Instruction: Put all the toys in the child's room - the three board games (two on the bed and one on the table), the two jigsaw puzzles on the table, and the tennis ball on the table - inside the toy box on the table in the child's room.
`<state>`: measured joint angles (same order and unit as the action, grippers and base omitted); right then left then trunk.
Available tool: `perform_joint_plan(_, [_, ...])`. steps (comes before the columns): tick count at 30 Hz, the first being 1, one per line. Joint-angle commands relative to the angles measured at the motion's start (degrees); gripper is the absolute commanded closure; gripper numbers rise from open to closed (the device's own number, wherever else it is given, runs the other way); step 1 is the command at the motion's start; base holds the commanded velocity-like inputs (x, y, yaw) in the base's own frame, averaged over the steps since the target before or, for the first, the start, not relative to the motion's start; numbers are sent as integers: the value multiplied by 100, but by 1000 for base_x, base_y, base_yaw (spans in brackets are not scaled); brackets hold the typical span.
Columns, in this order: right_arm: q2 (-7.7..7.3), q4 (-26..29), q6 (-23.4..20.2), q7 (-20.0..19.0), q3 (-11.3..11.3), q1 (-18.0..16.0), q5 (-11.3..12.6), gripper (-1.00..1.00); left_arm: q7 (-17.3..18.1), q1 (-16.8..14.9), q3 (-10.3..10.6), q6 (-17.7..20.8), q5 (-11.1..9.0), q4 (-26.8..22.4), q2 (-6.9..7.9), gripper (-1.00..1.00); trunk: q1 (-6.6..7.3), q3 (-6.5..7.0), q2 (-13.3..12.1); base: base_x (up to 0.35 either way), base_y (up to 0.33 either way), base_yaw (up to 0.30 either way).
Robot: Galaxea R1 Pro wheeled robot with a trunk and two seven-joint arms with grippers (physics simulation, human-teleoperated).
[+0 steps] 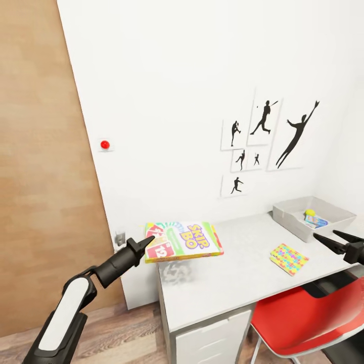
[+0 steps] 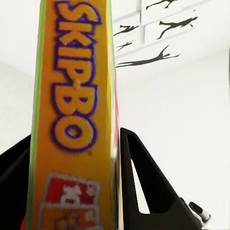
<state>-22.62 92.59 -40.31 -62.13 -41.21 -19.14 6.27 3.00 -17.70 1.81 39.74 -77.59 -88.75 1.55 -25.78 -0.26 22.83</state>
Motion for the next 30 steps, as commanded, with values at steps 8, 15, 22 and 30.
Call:
perform_joint_plan(8, [23,-4,-12,-19,-11,-2,32,-100,-188,-31,97,-7,51,-309,-127,100,0,-3,9,0,-322,0])
perform_joint_plan(15, [29,-4,-3,-19,-10,-2,32,-100,-213,-59,115,-10,51,-324,-195,100,0,-3,9,0,-324,0])
perform_joint_plan(22, [21,-4,5,-32,-26,-2,32,-100,-239,-86,118,-10,57,-325,-224,100,0,-3,9,0,-325,0])
perform_joint_plan(30, [-13,-4,11,-460,-454,0,32,-100,-790,-471,133,-10,52,-326,-438,100,0,-3,9,0,-325,0])
